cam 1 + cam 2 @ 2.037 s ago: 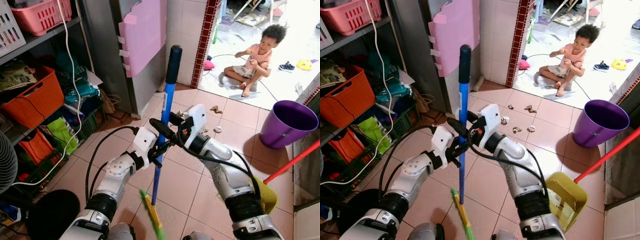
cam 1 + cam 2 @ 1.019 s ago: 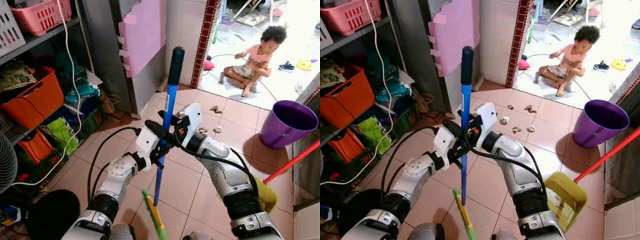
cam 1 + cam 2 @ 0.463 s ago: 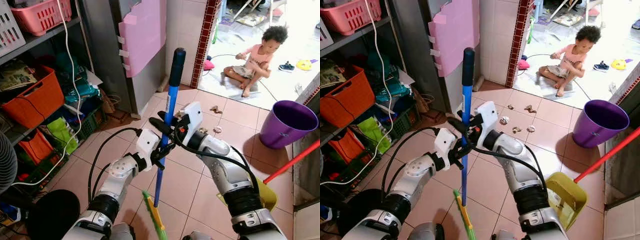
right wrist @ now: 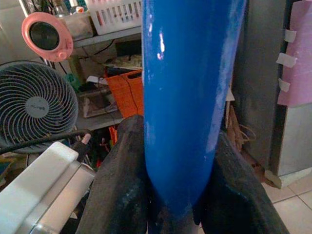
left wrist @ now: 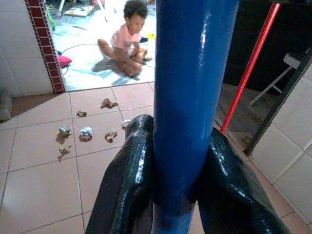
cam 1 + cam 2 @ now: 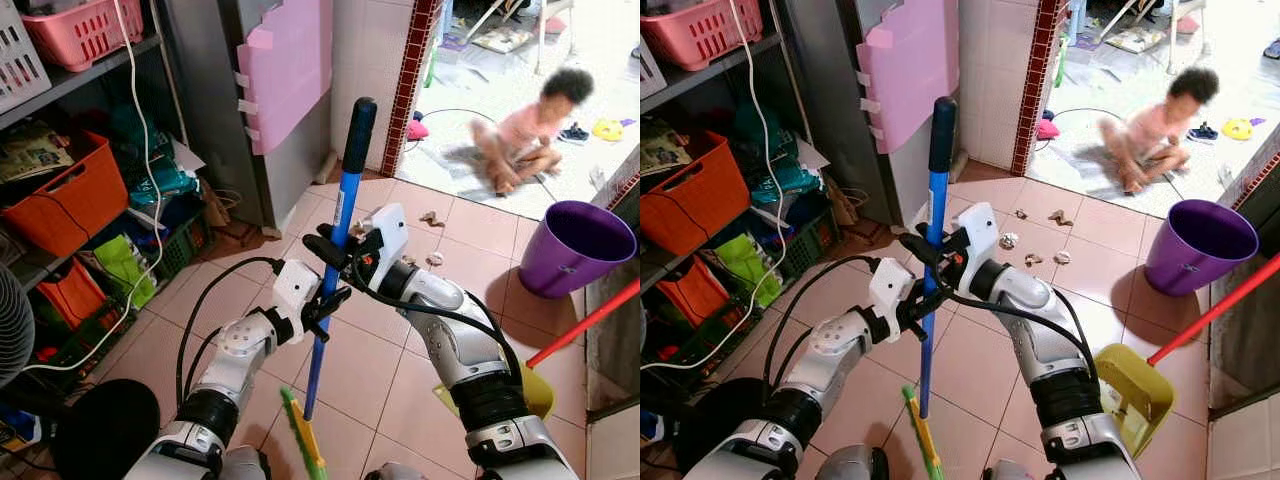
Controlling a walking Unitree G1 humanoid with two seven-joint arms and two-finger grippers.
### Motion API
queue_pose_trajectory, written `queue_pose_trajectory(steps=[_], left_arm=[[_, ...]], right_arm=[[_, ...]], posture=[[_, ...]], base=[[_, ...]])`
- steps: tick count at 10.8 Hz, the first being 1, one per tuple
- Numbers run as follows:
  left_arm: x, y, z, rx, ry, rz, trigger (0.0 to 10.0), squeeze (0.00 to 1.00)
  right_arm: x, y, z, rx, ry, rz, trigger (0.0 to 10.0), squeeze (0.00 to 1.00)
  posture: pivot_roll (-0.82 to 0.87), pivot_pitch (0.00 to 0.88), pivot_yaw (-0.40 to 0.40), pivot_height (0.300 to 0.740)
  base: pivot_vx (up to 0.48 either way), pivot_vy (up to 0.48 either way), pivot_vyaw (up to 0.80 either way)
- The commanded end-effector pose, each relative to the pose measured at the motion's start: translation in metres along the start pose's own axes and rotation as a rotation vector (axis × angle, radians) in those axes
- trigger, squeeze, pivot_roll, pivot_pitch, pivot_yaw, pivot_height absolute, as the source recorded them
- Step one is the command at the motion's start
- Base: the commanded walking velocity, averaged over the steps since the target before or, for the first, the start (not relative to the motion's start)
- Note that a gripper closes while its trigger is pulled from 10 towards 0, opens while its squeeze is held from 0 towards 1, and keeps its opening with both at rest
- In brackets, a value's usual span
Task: Sweep floor
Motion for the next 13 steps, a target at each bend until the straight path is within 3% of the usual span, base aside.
queue_pose_trajectory(steps=[1,2,3,7,10,13], left_arm=[[0.0,0.002,0.002,-0.025,0.001,-0.004,0.0,0.0],[0.001,0.001,0.002,-0.036,0.001,0.005,0.6,0.0],[0.002,0.0,0.006,-0.035,0.022,0.01,10.0,1.0],[0.014,-0.005,0.022,-0.031,0.077,0.026,10.0,1.0],[0.025,-0.001,0.037,-0.029,0.153,0.005,10.0,1.0],[0.056,-0.01,0.067,0.001,0.419,0.009,10.0,1.0]], right_arm=[[0.0,0.005,-0.004,-0.002,-0.011,-0.015,0.0,0.0],[0.002,0.004,-0.005,-0.004,-0.011,-0.011,0.0,0.0],[0.003,0.004,-0.008,0.001,-0.024,-0.007,0.0,0.0],[0.007,0.006,-0.025,0.151,-0.151,-0.012,0.0,0.0],[0.016,0.0,-0.05,0.291,-0.335,0.0,0.0,0.0],[0.046,-0.014,-0.083,0.371,-0.601,0.039,0.0,0.0]], posture=[[-0.05,0.0,0.006,0.74],[-0.05,0.0,0.006,0.74],[-0.05,0.0,0.005,0.74],[-0.05,0.0,0.012,0.74],[-0.04,0.0,0.02,0.74],[-0.03,0.0,0.024,0.74]], base=[[0.0,0.0,0.0],[0.0,0.0,0.0],[0.0,0.0,0.0],[0.0,0.0,0.0],[0.0,0.0,0.0],[0.0,0.0,0.0]])
Point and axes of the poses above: a point about 5 cm out from each wrist's last joint towards the gripper, its own x axis pointing back from the gripper into the wrist, its own y axis along the axis of the wrist's last joint, z = x × y, the point moved 6 cm from there along -x, pointing out of the wrist towards the gripper
